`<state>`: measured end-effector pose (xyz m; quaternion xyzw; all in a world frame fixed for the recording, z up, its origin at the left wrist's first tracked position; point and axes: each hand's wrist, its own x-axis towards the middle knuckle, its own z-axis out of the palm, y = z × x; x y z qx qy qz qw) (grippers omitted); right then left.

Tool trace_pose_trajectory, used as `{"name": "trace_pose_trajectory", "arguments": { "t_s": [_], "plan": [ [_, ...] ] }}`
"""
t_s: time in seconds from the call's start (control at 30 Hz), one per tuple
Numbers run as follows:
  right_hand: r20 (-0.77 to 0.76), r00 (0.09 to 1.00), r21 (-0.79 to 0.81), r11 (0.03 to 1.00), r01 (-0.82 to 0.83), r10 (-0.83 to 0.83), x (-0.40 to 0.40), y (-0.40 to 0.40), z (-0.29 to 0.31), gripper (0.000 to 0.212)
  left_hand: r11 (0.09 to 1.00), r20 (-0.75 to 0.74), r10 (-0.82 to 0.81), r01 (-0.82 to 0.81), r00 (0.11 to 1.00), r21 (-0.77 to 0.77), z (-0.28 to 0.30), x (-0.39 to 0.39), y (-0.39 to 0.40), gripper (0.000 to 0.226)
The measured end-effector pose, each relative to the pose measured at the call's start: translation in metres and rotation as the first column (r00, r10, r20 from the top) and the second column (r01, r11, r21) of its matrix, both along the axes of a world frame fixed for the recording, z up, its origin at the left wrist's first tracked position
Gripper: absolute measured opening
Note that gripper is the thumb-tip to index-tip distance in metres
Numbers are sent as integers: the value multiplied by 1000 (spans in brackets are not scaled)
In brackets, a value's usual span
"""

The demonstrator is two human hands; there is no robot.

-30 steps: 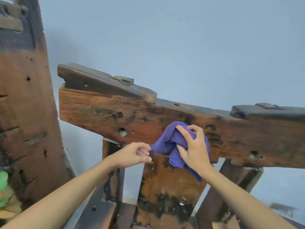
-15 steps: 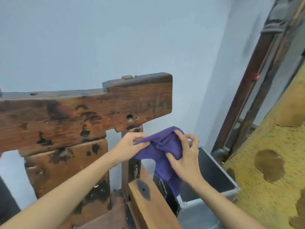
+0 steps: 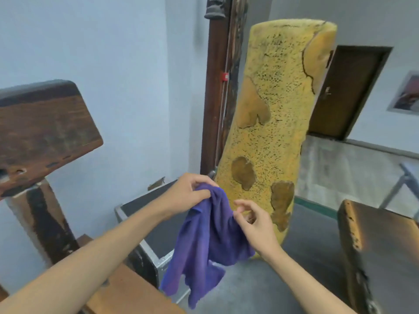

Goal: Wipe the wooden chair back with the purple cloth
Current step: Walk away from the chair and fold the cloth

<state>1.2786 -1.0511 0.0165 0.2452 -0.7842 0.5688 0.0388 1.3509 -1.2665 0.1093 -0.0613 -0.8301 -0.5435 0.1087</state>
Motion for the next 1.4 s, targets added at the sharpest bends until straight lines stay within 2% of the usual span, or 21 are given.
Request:
{"name": "trace_pose_trajectory", "arguments": {
  "t_s": [0.2,0.27,0.33,0.4,0.47,0.57,0.67,0.77,0.87,0.93,0.97,1.07,1.17,1.27,1.4],
  "plan": [
    [95,995,239,971,7,-30,-22,105,-17,18,966,96,-205,217,974,-138,-5,-79,69,31],
    [187,982,313,947,-78,19,-30,139,-20,9,944,137,-251,273,958,-185,-6,-103,84,32],
    [301,951,360,916,-179,68,-41,174,-24,22,924,165,-288,319,943,-210,-11,-129,102,33],
    [331,941,457,860,-226,72,-53,205,-27,35,907,192,-316,355,929,-227,-18,-154,120,33],
    [354,934,544,799,-254,56,-68,232,-34,26,892,221,-336,385,916,-236,-25,-181,135,34],
    [358,934,599,768,-226,-5,-104,270,-50,8,876,246,-352,410,903,-254,-30,-234,156,31],
    [384,920,565,807,-170,-74,-148,302,-64,4,840,269,-394,463,879,-283,-30,-295,174,26],
    [368,912,585,807,-75,-182,-193,336,-70,9,751,361,-457,570,813,-332,-28,-362,191,23],
    [348,892,494,865,87,-289,-235,372,-64,13,663,456,-490,657,743,-359,-34,-419,208,33],
    [364,848,330,905,269,-385,-258,389,-56,19,691,452,-469,634,759,-347,-43,-452,219,33],
    [387,808,254,894,370,-445,-270,396,-54,22,726,446,-455,611,771,-316,-49,-470,228,29],
    [513,662,82,799,596,-546,-300,414,-50,27,815,422,-404,528,812,-237,-70,-520,258,26],
    [626,545,-50,669,741,-557,-340,433,-45,19,867,427,-380,476,821,-143,-88,-568,304,27],
    [680,485,-129,562,817,-549,-380,448,-42,17,884,455,-407,466,792,-21,-101,-605,362,25],
    [685,492,-147,559,816,-538,-436,464,-38,25,827,522,-533,540,666,156,-111,-650,447,27]
  ]
}}
